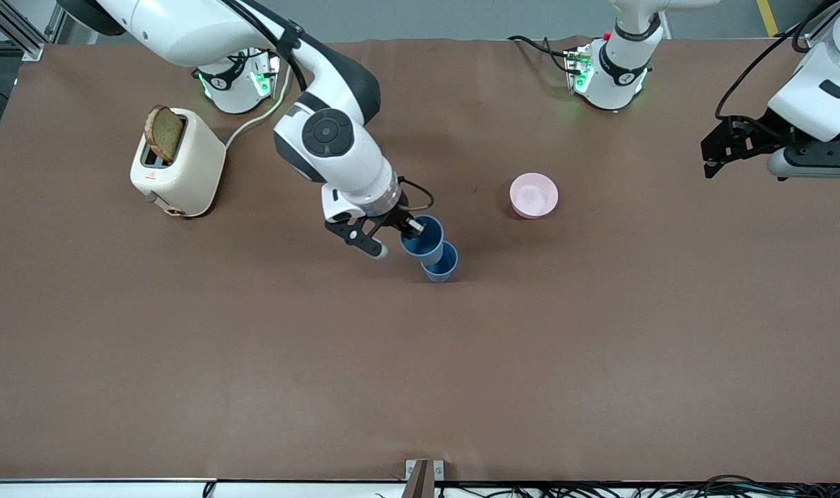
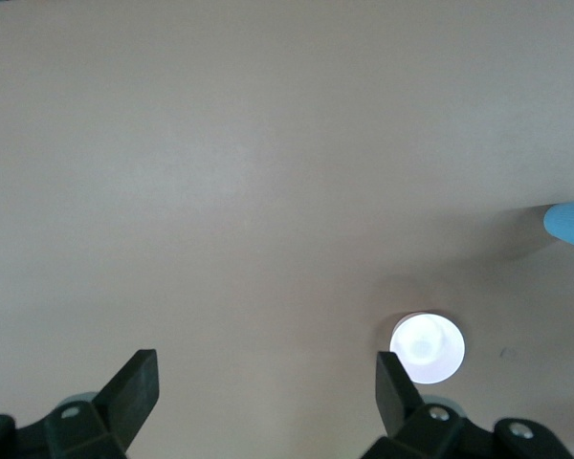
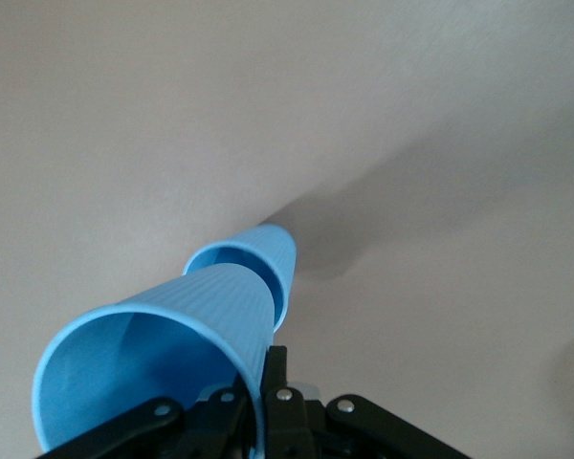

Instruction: Stack blue cups with both arms

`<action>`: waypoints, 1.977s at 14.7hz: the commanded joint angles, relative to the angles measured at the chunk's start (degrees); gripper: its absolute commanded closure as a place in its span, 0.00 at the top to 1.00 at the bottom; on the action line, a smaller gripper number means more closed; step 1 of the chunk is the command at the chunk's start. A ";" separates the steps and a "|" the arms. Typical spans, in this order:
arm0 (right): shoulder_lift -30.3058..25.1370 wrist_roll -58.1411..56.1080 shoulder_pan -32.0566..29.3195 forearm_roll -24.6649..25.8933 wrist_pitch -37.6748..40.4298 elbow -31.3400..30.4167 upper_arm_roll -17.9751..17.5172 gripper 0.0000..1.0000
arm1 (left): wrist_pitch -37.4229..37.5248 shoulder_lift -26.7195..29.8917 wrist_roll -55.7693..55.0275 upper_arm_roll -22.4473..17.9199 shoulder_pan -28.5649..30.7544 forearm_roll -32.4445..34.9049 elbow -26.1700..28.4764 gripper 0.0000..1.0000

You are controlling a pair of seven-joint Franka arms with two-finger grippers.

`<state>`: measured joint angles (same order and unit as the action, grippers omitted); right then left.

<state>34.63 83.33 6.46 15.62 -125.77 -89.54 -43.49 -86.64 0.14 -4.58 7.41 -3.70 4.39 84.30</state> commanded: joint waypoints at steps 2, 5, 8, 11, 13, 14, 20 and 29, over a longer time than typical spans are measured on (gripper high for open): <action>2.19 3.49 2.15 4.06 0.35 1.47 -0.72 0.01 | 0.33 3.99 1.15 -1.26 -0.26 -1.93 2.71 1.00; 3.60 4.65 2.41 7.06 -0.96 1.47 -0.72 0.01 | 0.50 4.52 1.15 -1.26 -0.26 -1.93 2.80 1.00; 4.30 4.65 2.50 7.94 -2.38 1.47 -0.54 0.01 | 1.38 4.43 1.15 -1.52 -0.17 -1.93 2.71 1.00; 4.83 4.74 3.38 9.43 -2.38 1.30 -0.37 0.01 | 1.65 5.39 4.39 -2.22 1.75 -1.93 2.79 1.00; 5.44 5.08 3.55 10.92 -2.46 1.29 -0.28 0.02 | 1.82 5.40 6.68 -2.31 2.56 -2.02 2.80 1.00; 5.88 5.26 3.64 11.80 -2.47 1.29 -0.28 0.02 | 1.82 5.40 7.30 -2.31 2.64 -2.02 2.62 1.00; 5.89 5.18 3.65 12.42 -2.29 1.55 0.07 0.94 | 1.82 5.13 7.74 -2.31 2.82 -1.93 2.44 1.00; -8.86 -19.74 -9.87 11.81 14.82 1.65 -0.37 1.00 | 1.73 4.34 7.74 -1.70 2.12 -1.85 2.44 1.00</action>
<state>32.73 70.47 1.47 27.43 -115.63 -85.20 -43.18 -85.33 4.15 2.25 5.71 -1.69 3.31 86.58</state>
